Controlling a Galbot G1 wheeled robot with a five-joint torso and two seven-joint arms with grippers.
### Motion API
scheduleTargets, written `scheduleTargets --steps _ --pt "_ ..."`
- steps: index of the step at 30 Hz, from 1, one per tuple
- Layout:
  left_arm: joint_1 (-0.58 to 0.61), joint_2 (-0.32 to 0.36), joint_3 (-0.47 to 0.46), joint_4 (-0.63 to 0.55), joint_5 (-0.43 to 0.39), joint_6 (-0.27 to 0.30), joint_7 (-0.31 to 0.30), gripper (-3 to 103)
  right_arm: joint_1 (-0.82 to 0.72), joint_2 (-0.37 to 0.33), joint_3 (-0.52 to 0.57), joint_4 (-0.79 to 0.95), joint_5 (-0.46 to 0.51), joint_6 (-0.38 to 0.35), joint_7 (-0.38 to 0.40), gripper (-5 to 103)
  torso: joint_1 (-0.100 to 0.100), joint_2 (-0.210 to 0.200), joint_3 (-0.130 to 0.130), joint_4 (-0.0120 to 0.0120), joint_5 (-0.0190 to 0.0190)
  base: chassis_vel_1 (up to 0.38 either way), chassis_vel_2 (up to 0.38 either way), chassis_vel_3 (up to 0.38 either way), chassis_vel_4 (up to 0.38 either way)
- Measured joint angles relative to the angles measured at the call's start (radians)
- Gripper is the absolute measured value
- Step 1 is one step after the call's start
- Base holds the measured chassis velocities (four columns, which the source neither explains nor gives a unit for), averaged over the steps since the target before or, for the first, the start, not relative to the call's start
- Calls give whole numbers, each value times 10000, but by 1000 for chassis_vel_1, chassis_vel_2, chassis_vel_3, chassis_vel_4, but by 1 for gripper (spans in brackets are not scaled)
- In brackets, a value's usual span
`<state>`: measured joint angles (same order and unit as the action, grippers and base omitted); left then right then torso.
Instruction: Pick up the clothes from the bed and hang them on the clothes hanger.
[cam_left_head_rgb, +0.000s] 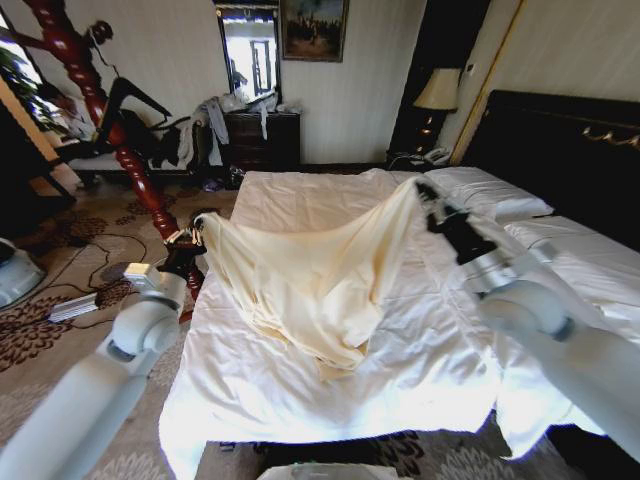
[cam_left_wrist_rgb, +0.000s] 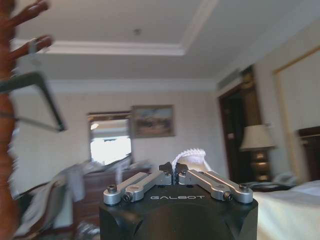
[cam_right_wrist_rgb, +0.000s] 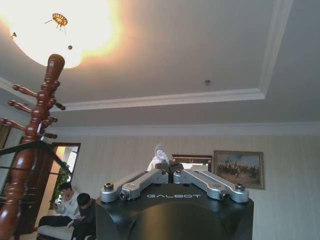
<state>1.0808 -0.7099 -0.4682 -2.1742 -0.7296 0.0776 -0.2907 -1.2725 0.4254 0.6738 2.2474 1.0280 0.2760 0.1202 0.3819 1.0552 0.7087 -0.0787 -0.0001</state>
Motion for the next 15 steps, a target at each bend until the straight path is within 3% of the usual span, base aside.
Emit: scheduleTargets --steps 2,3,5,6,8,9,10,12,14,15 --pt "988 236 -969 -867 -2 -171 354 1 -328 106 -7 319 -68 179 -190 0 1 0 1 1 2 0 0 0 0" --pt "1628 326 -1613 -1367 -47 -286 580 1 -319 94 -58 455 -65 265 -384 0 1 -1 1 12 9 0 0 0 0" --pt "2838 521 -3074 -2262 -454 -476 1143 1 -87 -244 13 1016 214 627 -1100 0 -1 -1 2 18 2 0 0 0 0" --pt "2838 521 -3074 -2262 -454 -476 1143 1 -87 -244 13 1016 214 627 -1100 0 -1 -1 2 18 2 0 0 0 0" --pt "3421 888 -4791 -3123 -1785 -403 1736 1 296 -882 923 1806 1590 681 -1667 0 -2 1 0 19 4 0 0 0 0" --pt "3456 1125 -5370 -3190 -2762 -97 1707 1 645 -1241 1514 2039 2611 541 -1744 0 -3 3 -2 17 -3 0 0 0 0" --pt "3456 1125 -5370 -3190 -2762 -97 1707 1 645 -1241 1514 2039 2611 541 -1744 0 -3 3 -2 17 -3 0 0 0 0" --pt "3097 1481 -5551 -2444 -4076 719 1170 1 1748 -1546 1745 1632 4040 -171 -1219 0 -10 7 -6 2 -1 0 0 0 0" --pt "1866 1337 -4241 -41 -3620 1461 1118 1 2579 -1377 550 -89 4212 -1371 81 0 -8 6 -3 8 -5 0 0 0 0" --pt "1866 1337 -4241 -41 -3620 1461 1118 1 2579 -1377 550 -89 4212 -1371 81 0 -8 6 -3 8 -5 0 0 0 0"
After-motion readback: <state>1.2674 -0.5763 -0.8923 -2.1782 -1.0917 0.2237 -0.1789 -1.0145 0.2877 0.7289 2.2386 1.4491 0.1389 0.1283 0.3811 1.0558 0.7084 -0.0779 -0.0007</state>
